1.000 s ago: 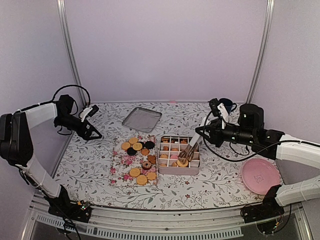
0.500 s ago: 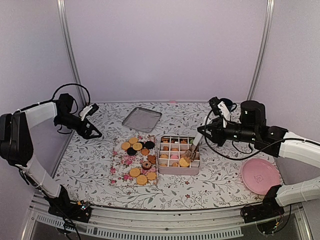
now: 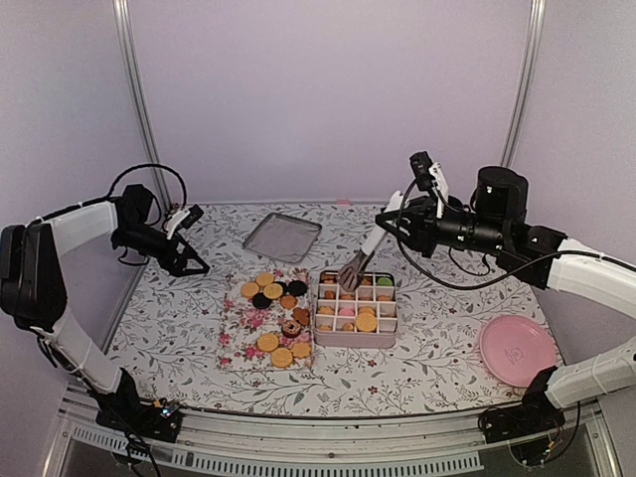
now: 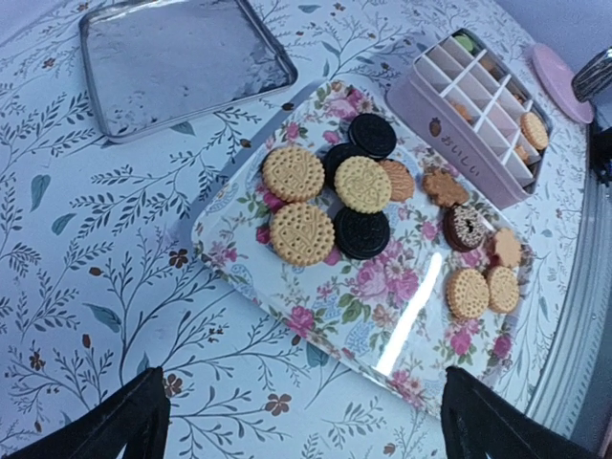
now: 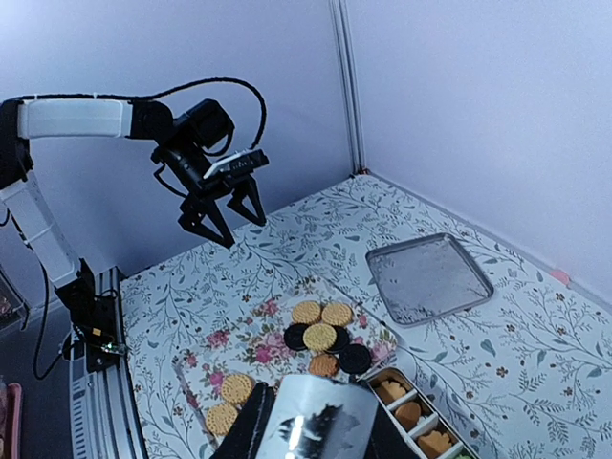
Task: Pack the cookies
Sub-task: Pass from the right arm to the left
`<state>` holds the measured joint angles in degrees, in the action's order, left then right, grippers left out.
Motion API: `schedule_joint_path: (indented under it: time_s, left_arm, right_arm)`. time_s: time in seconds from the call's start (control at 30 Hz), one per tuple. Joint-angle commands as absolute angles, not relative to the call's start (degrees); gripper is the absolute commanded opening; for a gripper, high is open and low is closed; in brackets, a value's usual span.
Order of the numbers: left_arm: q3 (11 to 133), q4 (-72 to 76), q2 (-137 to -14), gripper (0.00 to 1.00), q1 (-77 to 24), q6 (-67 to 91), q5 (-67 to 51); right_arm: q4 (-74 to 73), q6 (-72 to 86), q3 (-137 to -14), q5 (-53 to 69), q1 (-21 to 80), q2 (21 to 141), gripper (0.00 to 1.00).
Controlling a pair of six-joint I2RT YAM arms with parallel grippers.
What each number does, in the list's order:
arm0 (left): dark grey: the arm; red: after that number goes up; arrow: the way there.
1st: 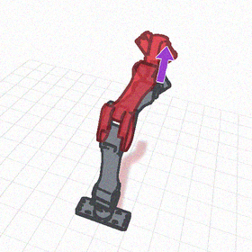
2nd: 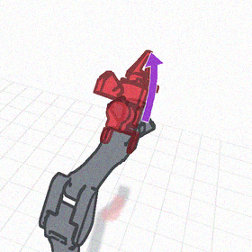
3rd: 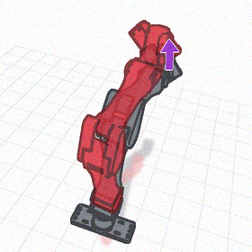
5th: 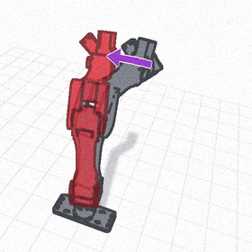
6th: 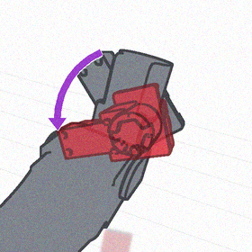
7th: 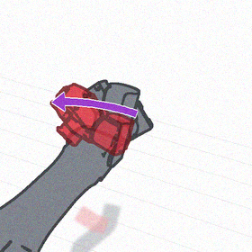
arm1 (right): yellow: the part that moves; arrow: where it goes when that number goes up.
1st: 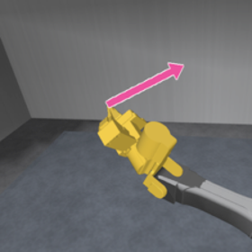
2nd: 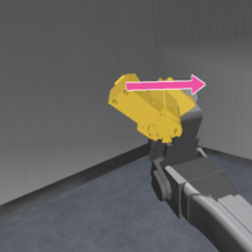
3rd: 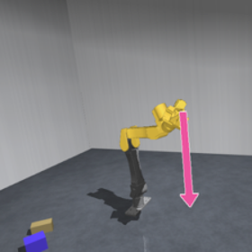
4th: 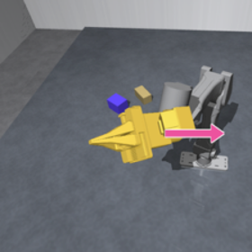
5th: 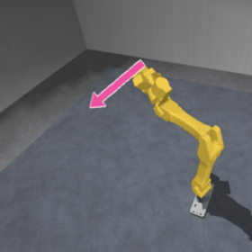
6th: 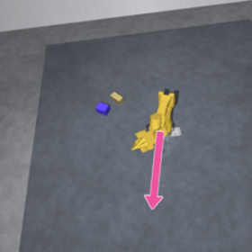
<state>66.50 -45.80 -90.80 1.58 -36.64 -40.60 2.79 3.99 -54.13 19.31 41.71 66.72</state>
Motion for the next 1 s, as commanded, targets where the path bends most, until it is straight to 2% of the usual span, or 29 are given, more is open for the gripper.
schedule_joint_path:
  time_s: [0.0, 0.2, 0.43, 0.87, 0.97]
  left_arm:
    - [66.56, -47.24, -90.27, 0.99, -0.85, -37.33, -45.78]
    - [66.03, -51.7, -88.99, 0.99, -5.0, -43.07, -53.81]
    - [65.5, -58.17, -88.6, 0.95, -10.91, -51.46, -59.09]
    - [65.43, -59.15, -93.13, 0.88, -13.38, -55.35, -63.19]
    - [65.97, -61.46, -94.24, 0.83, -14.39, -57.5, -64.18]
  right_arm:
    - [12.62, 7.31, -59.65, 23.09, 44.92, 74.48, 0.22]
    - [17.99, 7.52, -69.75, 23.84, 50.66, 90.86, 0.22]
    - [27.91, 14.66, -79.14, 29.6, 51.28, 103.54, 0.27]
    - [31.49, 19.53, -82.9, 31.87, 51.98, 109.23, 0.32]
    - [32.43, 20.15, -82.96, 31.99, 51.99, 109.57, 0.33]
